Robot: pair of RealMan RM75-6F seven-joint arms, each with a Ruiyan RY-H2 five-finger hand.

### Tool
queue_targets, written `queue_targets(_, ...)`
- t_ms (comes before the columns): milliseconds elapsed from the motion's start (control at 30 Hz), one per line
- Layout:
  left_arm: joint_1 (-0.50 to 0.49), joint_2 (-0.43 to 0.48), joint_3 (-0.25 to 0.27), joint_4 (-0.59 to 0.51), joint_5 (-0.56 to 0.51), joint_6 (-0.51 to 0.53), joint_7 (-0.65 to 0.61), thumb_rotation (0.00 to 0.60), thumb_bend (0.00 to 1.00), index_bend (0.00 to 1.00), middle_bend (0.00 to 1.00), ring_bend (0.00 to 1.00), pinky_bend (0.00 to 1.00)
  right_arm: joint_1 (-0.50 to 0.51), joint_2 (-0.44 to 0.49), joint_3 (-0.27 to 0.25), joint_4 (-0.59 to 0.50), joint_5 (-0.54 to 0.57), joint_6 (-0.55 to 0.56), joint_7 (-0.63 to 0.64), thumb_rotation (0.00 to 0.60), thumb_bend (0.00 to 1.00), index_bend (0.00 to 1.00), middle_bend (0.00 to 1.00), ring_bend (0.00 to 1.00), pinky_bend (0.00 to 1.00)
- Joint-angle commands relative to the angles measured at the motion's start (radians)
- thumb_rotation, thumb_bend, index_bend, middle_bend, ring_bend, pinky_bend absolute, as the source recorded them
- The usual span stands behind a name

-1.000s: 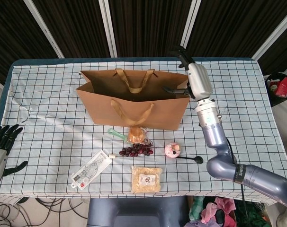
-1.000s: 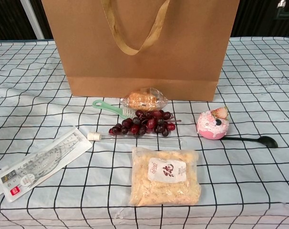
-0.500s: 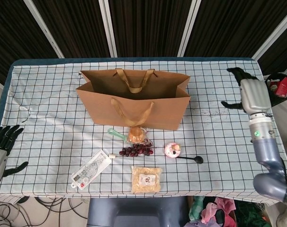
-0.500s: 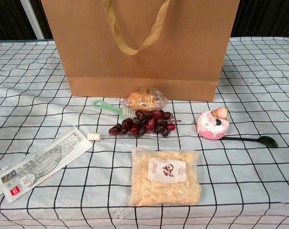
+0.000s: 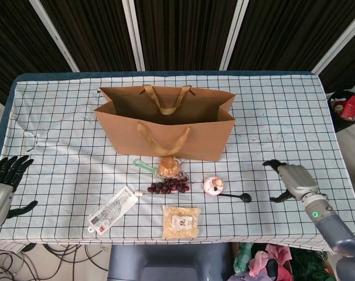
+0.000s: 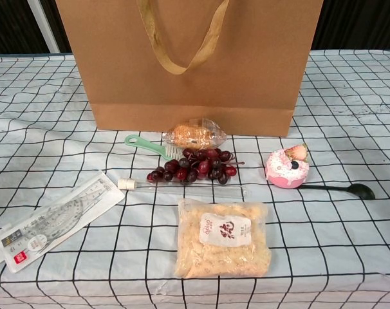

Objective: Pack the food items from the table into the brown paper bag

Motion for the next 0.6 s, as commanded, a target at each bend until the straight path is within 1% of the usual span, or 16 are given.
queue_targets(33, -0.001, 0.001, -0.001, 0.002, -0.003, -0.001, -0.002, 0.6, 0.09, 0.09, 0.06, 0.0, 0.0, 0.011, -0.077, -0.025, -0.007, -0.074, -0.034, 0.037, 0.6, 0.05, 0.18, 0.12, 0.22, 0.31)
queue_targets(133, 0.0, 0.003, -0.004, 0.005, -0.011, -0.003, -0.004, 0.6, 0.09, 0.09, 0.06, 0.0, 0.0, 0.026, -0.146, -0.02, 0.026, -0.088, -0.008, 0.032, 0.6, 0.05, 0.18, 0.12, 0.22, 0.31)
queue_targets(267, 0.002, 0.003, -0.012, 0.004, -0.026, -0.001, 0.007, 0.6, 0.09, 0.09, 0.06, 0.0, 0.0, 0.042, -0.228, -0.014, 0.062, -0.067, 0.032, 0.018, 0.6, 0.05, 0.18, 0.12, 0.22, 0.31)
queue_targets(400, 0.005, 0.001, -0.015, 0.003, -0.03, 0.006, 0.013, 0.6, 0.09, 0.09, 0.06, 0.0, 0.0, 0.06, -0.292, -0.01, 0.081, -0.049, 0.054, 0.005, 0.6, 0.05, 0.18, 0.12, 0.22, 0.31)
queue_targets(600, 0.001, -0.004, -0.011, 0.0, -0.034, -0.01, 0.033, 0.6, 0.09, 0.09, 0.06, 0.0, 0.0, 0.106, -0.376, 0.016, 0.116, -0.009, 0.066, -0.02, 0.6, 0.05, 0.18, 0.12, 0.22, 0.31)
